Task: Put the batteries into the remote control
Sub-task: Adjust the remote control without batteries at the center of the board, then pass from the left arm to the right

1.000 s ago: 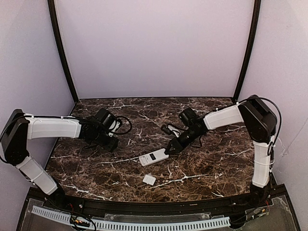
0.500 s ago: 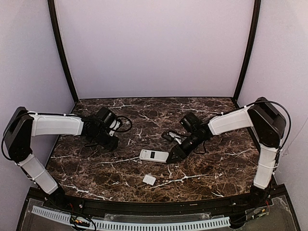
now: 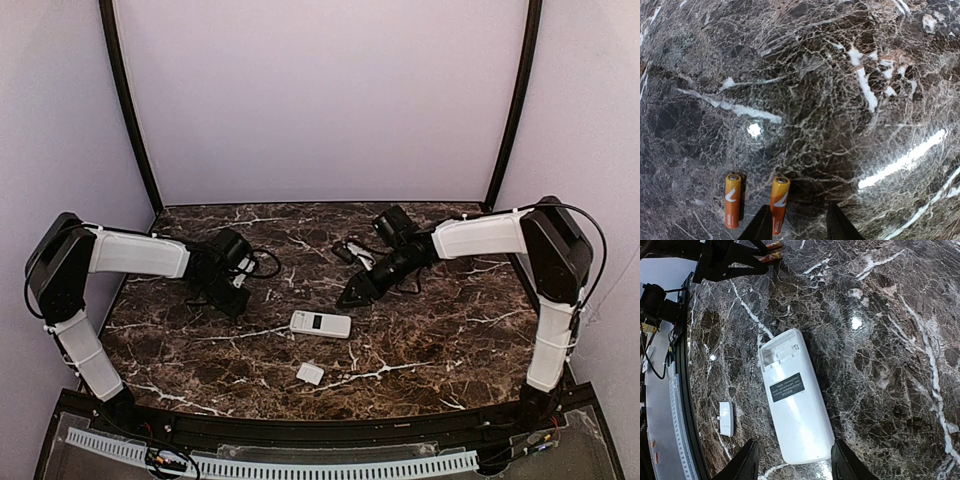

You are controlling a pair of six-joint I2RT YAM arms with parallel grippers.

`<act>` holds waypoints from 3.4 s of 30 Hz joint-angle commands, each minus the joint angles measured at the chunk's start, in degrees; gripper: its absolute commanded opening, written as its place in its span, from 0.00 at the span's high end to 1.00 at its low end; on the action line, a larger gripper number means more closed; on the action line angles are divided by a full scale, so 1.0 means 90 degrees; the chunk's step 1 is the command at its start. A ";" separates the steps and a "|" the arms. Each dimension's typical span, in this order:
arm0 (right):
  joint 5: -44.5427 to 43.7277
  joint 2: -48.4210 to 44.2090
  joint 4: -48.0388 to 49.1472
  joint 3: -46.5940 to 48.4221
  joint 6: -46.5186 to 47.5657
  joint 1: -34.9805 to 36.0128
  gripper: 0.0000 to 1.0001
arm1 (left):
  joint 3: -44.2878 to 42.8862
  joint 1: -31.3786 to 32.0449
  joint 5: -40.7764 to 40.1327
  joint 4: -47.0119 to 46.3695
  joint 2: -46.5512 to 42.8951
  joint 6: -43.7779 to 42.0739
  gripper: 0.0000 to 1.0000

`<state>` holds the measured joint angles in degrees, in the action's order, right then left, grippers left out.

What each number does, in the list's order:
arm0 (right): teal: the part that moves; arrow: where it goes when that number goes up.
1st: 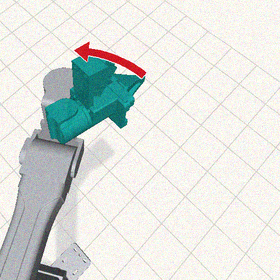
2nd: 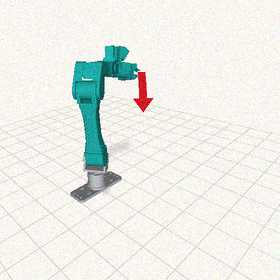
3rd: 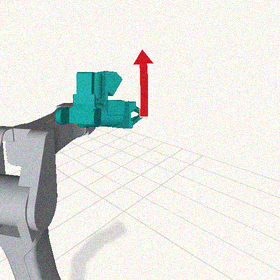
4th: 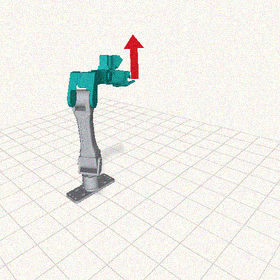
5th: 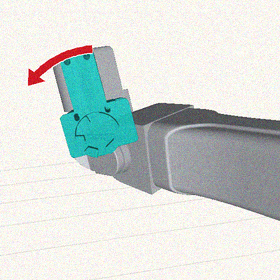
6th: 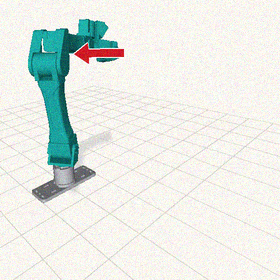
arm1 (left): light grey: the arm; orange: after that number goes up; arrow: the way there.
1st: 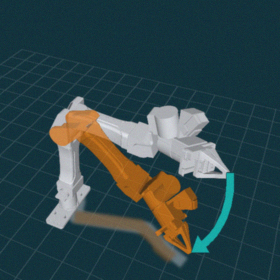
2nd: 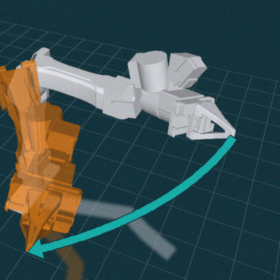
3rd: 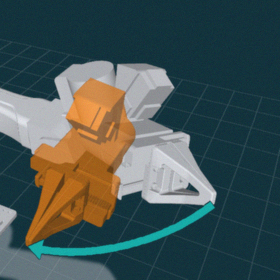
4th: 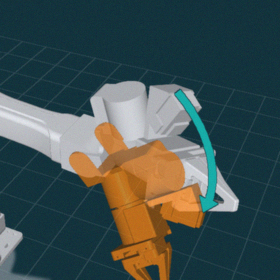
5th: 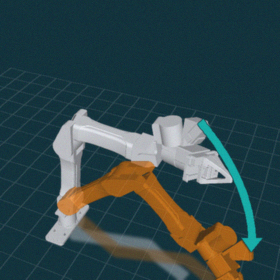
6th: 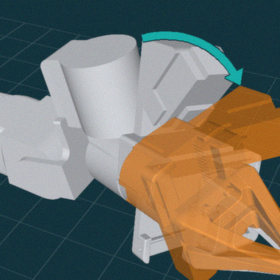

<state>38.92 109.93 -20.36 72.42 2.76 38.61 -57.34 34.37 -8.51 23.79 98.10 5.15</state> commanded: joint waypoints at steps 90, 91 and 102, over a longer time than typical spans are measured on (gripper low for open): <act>0.0548 -0.1379 0.2825 -0.0037 -0.2116 0.0564 0.56 | 0.2193 0.0093 0.2823 -0.7184 -0.2933 0.2958 1.00; 0.0601 -0.1375 0.2945 0.0018 -0.2185 0.0620 0.56 | 0.2261 0.0179 0.2817 -0.7448 -0.2957 0.3058 0.99; 0.0840 -0.0904 0.3121 0.0667 -0.2251 0.1237 0.59 | 0.2814 0.0681 0.2608 -0.9406 -0.3198 0.3801 1.00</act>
<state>45.32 100.62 5.32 76.64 -16.78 48.10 -33.23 39.40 14.57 -52.64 71.11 36.07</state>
